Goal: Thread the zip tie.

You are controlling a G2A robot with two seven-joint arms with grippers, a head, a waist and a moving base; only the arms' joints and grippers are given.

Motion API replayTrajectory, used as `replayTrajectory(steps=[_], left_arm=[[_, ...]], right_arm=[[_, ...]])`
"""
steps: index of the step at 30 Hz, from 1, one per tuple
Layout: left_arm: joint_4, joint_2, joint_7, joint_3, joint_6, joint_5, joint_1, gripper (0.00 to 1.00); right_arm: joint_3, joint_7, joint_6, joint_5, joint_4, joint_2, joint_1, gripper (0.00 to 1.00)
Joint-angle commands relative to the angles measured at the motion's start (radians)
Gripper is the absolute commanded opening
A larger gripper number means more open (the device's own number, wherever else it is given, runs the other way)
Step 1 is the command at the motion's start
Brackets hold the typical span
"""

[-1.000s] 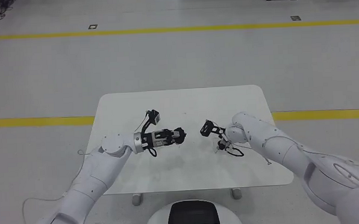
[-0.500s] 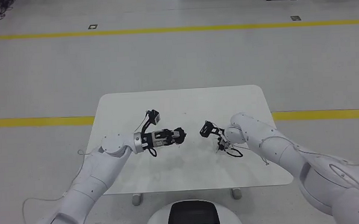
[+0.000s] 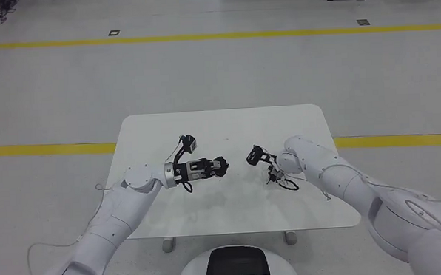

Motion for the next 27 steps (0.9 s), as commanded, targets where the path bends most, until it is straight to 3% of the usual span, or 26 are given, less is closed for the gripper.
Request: replayTrajectory(steps=[1, 8, 12, 27], left_arm=[[0.0, 0.0, 0.0, 0.0, 0.0, 0.0, 0.0, 0.0], [0.0, 0.0, 0.0, 0.0, 0.0, 0.0, 0.0, 0.0], [0.0, 0.0, 0.0, 0.0, 0.0, 0.0, 0.0, 0.0], [0.0, 0.0, 0.0, 0.0, 0.0, 0.0, 0.0, 0.0]], right_arm=[[0.0, 0.001, 0.0, 0.003, -0.006, 0.005, 0.002, 0.25], [0.0, 0.029, 0.0, -0.008, -0.038, 0.024, 0.002, 0.28], [0.0, 0.053, 0.0, -0.012, -0.055, 0.028, -0.003, 0.36], [0.0, 0.029, 0.0, -0.073, -0.042, 0.008, -0.017, 0.3]])
